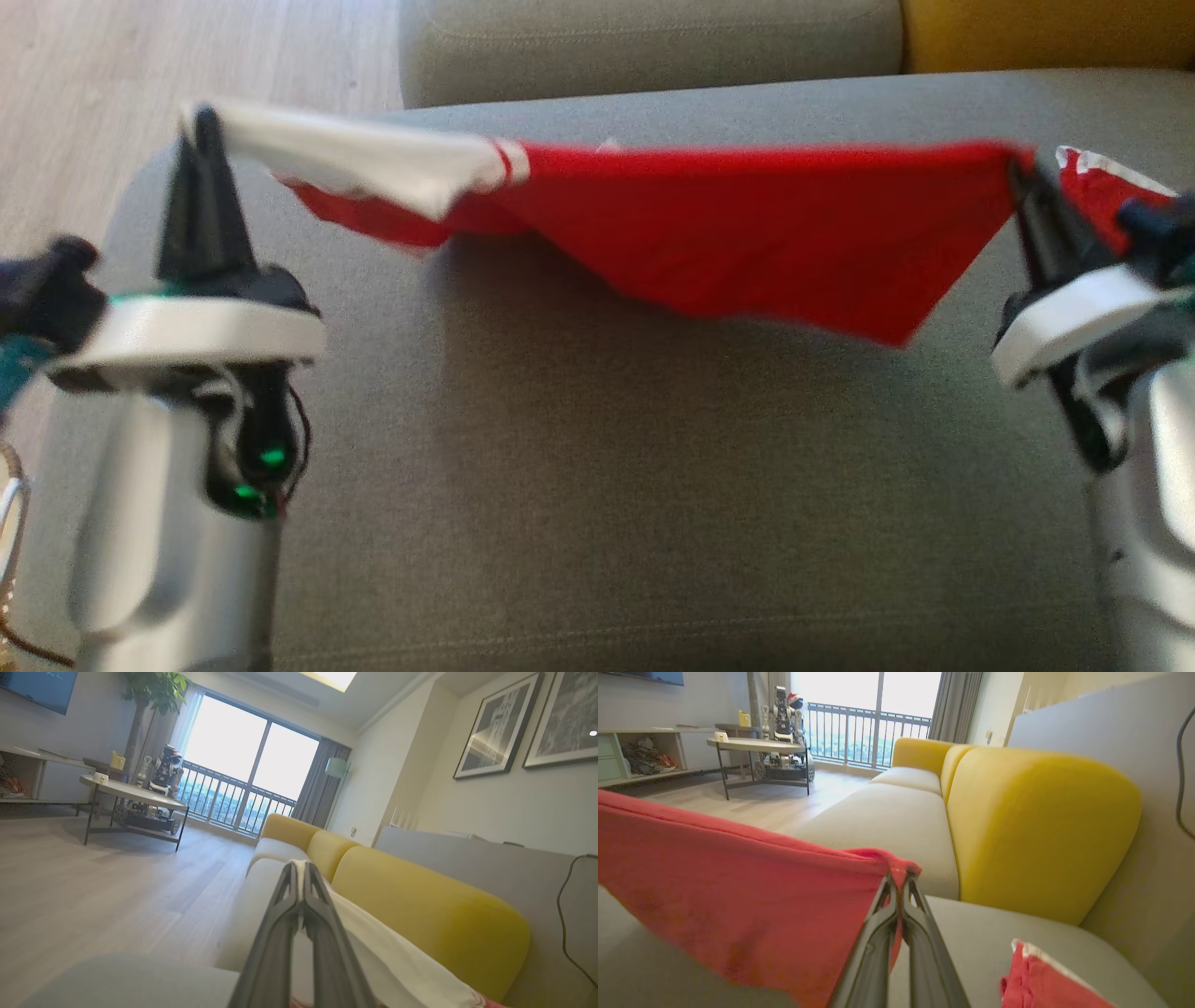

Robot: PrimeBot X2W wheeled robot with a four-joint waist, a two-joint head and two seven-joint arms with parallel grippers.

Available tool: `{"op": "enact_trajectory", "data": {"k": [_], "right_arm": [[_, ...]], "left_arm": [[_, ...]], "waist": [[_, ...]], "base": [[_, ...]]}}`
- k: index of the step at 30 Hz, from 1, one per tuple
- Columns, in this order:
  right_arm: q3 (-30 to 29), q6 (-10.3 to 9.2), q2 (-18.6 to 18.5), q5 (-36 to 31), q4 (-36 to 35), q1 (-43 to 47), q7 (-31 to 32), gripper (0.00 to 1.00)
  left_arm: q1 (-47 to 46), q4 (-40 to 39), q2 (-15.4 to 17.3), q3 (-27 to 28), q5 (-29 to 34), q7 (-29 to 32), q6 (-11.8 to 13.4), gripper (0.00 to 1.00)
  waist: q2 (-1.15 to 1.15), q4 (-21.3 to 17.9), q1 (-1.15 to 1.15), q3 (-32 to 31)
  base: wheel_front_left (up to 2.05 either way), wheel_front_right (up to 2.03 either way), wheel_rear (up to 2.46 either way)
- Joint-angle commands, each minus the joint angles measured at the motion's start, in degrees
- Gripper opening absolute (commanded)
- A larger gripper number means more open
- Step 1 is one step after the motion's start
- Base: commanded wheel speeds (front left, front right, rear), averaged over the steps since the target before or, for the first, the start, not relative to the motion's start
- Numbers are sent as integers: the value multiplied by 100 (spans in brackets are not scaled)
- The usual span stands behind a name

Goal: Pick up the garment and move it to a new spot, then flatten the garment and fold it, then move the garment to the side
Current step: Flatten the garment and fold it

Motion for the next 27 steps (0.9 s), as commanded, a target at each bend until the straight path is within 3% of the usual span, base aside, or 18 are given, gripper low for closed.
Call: {"op": "enact_trajectory", "data": {"k": [1, 5, 10, 18, 23, 27], "right_arm": [[118, -2, -116, 50, -295, -283, 24, 0], [6, -2, -205, 112, -844, -454, 96, 0], [-194, -2, 29, 173, -1702, -357, 204, 0], [-100, -2, 290, 184, -2404, -231, 1005, 0], [65, -2, 269, 437, -1980, -1344, 1616, 0], [184, -2, 223, 651, -744, -3310, 1806, 0]], "left_arm": [[-403, -361, 172, 263, -50, 55, 47, 0], [-487, -1105, 112, 433, -307, 346, 246, 0], [-386, -1846, 66, 498, -409, 681, 544, 0], [-406, -2397, 447, 423, -173, 1541, 838, 0], [-1522, -1896, 902, 293, -91, 2124, 623, 0], [-3433, -617, 1401, 131, 170, 2351, 239, 0]], "waist": [[0, -20, 0, -50], [0, -46, 0, -193], [0, -77, 0, -324], [0, -132, 0, -158], [0, -196, 0, 649], [0, -220, 0, 1696]], "base": [[0, 0, 0], [0, 0, 0], [0, 0, 0], [0, 0, 0], [0, 0, 0], [0, 0, 0]]}}
